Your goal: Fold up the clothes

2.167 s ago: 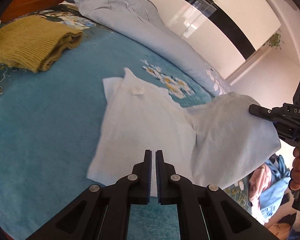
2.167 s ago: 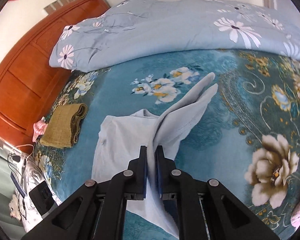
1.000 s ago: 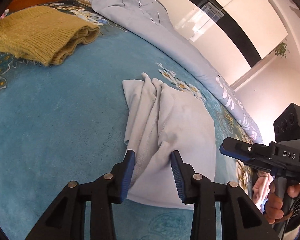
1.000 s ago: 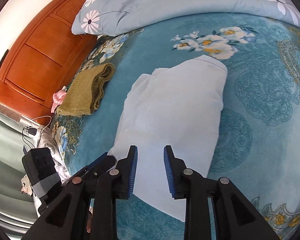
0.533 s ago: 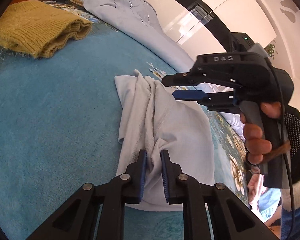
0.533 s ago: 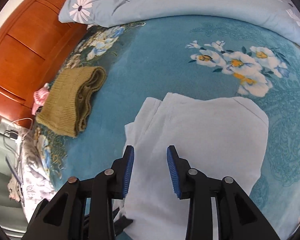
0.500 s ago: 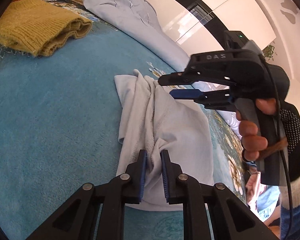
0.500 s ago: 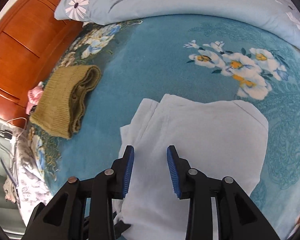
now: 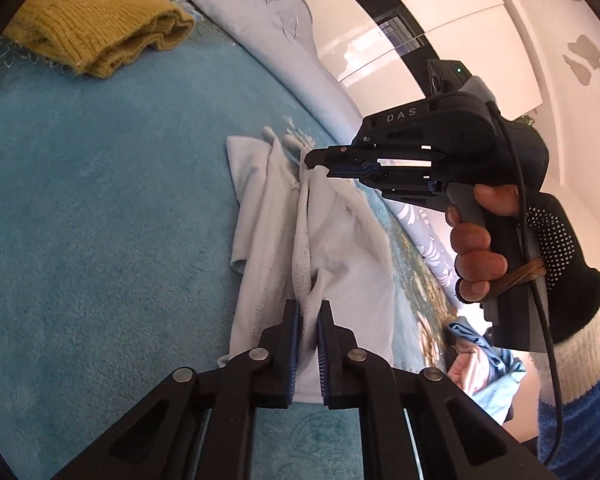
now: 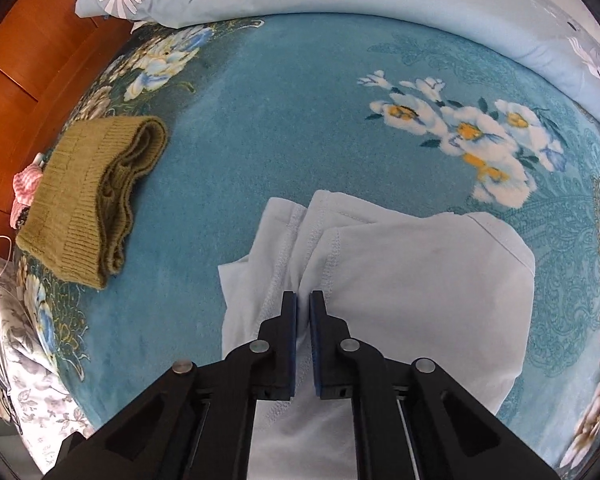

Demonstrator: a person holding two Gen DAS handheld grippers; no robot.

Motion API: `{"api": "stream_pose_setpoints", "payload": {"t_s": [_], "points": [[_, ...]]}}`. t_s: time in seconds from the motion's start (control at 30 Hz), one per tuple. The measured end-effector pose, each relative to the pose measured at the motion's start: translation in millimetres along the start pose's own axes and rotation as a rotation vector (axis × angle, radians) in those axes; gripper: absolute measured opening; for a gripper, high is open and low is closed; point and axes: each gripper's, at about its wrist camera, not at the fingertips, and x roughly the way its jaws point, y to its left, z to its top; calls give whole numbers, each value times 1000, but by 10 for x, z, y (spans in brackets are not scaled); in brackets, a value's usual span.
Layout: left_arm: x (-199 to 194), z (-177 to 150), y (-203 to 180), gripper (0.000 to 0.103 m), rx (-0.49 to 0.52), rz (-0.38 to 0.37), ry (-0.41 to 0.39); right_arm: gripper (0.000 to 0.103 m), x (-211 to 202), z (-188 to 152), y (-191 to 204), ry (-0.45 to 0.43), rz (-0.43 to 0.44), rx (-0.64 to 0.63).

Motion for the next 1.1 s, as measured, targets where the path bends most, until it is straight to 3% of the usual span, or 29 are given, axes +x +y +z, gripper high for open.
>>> {"api": "stream_pose_setpoints", "payload": {"t_s": [0.1,0.33,0.53,0.63,0.73,0.77,0.9,1.03,1.1], "points": [[-133,31,-3,9,14,-2,-37,4,-186,55,106,-46,49,-17],[-40,-1,127,9,-52,40,2,4,-281,-21,103,-82,104,-30],[14,235,30,9,-4,64,-3,4,-384,-192,-18,-113,162,-25],[43,361,-23,12,23,76,-7,14,-636,-603,-330,-177,163,-8],[161,537,-92,47,58,86,26,32,-751,-1125,-743,-214,165,61],[227,609,-119,49,72,88,48,33,-766,-1301,-882,-219,175,90],[489,901,-230,50,130,97,134,33,-750,-1892,-1329,-219,224,201],[804,934,-423,48,215,133,217,33,-721,-2150,-1498,-231,261,246],[911,906,-449,39,239,171,241,33,-715,-2197,-1533,-238,291,255]]}}
